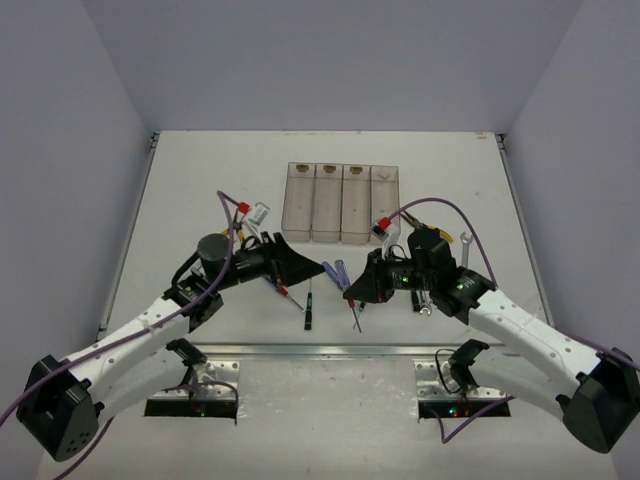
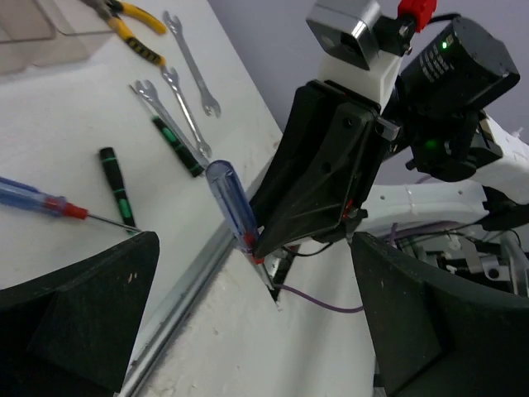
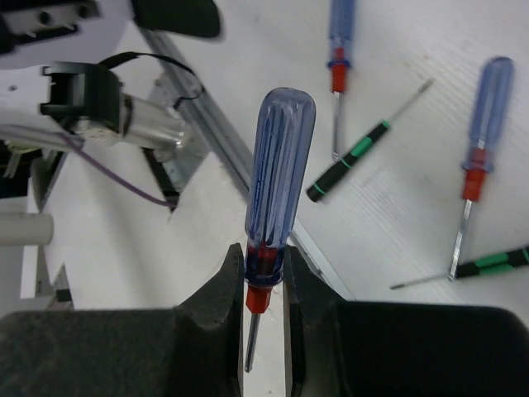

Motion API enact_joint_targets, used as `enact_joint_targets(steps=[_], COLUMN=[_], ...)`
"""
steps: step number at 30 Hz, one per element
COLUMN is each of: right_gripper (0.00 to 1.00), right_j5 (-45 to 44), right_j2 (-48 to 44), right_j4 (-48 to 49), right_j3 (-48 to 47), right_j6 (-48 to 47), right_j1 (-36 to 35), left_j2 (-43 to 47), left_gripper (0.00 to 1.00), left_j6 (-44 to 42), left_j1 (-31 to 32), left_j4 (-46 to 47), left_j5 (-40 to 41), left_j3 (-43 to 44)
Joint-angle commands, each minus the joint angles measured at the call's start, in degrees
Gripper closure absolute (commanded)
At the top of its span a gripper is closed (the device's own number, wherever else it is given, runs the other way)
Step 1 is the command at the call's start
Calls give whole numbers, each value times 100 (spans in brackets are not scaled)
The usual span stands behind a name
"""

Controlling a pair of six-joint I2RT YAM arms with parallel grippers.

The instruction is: Sort the tools into containers

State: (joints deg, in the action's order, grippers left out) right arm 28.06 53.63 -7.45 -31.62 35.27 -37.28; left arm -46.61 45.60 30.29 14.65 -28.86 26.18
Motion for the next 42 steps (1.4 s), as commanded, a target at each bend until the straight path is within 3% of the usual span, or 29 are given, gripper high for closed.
enact_joint_targets(steps=[1,5,10,14,17,18,21,22,23,24,25,28,31,37,42], right_gripper=[100,100,100,100,100,100,93,78,41,17,5,1,1,1,1], right_j5=[1395,1536,1700,1696,1361,1224,342,26,-234,-548,-915,-2910,-4018,-4378,-4185], right_j2=[-221,-357,-299,-260,-336,-362,-516,-563,-616,-707,-837,-1233,-1814,-2856,-2836], right_j4=[1066,1318,1560,1722,1641,1624,1328,1169,896,584,231,-1269,-1896,-2035,-2121], right_j3=[-120,-99,-167,-168,-178,-182,-187,-195,-218,-264,-331,-478,-385,-143,-70], right_j6=[-85,17,93,173,160,165,165,162,152,121,68,72,172,-38,-406], right_j1=[-16,-21,-25,-23,-25,-25,-19,-16,-16,-16,-16,-16,-16,-16,-16], left_j2=[-454,-697,-1083,-1285,-1364,-1369,-1319,-1312,-1326,-1414,-1577,-2287,-3653,-5771,-7453], left_gripper=[1,9,36,49,95,100,100,100,100,100,100,100,100,100,100], left_j6=[260,176,254,183,125,125,30,-49,-154,-317,-538,-953,-1483,-1995,-2357], left_j1=[852,1177,1442,1632,1712,1717,1717,1716,1711,1675,1608,1067,291,-168,-336], left_j4=[1389,1167,1195,1079,952,922,440,160,-156,-652,-1331,-2781,-3819,-5474,-6121], left_j5=[193,689,849,1025,1041,1062,1492,1734,2017,2437,2996,3746,4186,5286,5677], left_j3=[654,783,905,1094,1223,1232,1379,1499,1733,1983,2249,3542,4665,7384,9152])
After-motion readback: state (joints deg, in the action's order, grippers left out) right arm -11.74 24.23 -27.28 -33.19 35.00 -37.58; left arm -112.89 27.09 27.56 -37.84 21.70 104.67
